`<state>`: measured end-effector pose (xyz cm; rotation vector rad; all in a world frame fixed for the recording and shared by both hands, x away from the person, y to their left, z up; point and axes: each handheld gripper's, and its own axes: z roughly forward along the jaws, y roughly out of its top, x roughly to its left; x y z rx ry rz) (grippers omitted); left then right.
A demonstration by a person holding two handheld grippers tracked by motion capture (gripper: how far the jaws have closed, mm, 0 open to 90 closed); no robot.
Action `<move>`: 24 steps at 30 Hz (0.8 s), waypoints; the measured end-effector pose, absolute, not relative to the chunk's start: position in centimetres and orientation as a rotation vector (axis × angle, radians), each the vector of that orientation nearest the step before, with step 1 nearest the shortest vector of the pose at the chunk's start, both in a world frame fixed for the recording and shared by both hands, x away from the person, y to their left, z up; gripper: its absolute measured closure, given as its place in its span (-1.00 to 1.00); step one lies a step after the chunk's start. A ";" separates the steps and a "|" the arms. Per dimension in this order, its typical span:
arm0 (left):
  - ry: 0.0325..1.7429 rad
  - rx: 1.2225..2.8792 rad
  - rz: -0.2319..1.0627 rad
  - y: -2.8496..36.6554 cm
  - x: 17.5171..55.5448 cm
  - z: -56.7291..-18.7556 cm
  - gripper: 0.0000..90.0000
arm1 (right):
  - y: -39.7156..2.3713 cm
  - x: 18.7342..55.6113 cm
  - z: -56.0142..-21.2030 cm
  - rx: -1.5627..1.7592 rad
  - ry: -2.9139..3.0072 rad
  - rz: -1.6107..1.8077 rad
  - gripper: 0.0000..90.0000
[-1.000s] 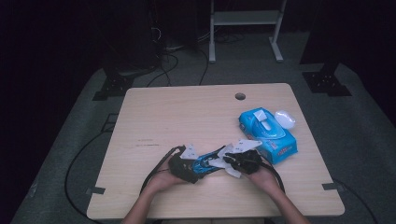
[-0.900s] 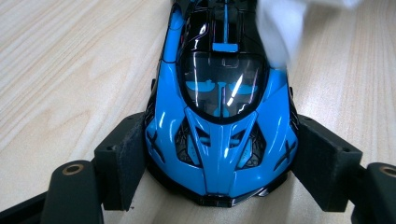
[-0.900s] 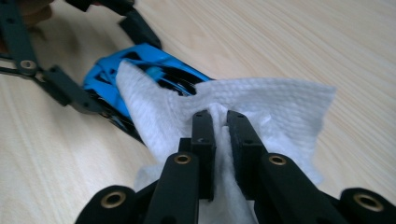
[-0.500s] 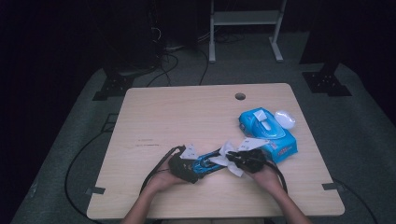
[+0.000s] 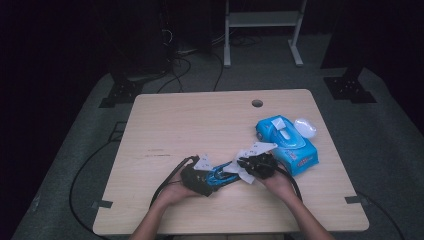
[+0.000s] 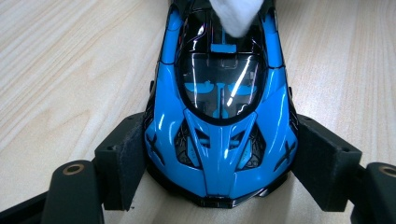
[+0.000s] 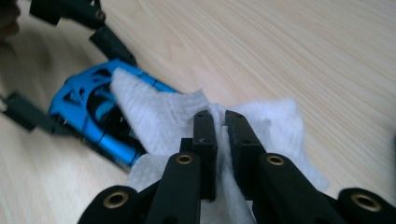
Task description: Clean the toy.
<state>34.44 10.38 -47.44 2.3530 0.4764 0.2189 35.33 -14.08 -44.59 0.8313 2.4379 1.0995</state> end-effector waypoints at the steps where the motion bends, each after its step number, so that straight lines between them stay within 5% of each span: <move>1: 0.476 2.355 0.218 10.4 34.5 -47.4 -0.44 | -13.8 35.6 -44.6 0.826 2.439 1.089 0.83; 11: 0.482 2.346 0.214 10.4 34.4 -47.5 -0.44 | -16.2 35.7 -44.6 0.890 2.431 1.081 0.83; 18: 0.483 2.349 0.214 10.4 34.4 -47.5 -0.44 | -16.4 36.1 -45.3 0.957 2.401 1.150 0.41; 24: 0.476 2.353 0.212 10.4 34.5 -47.4 -0.44 | -17.5 36.3 -46.0 1.021 2.423 1.270 0.66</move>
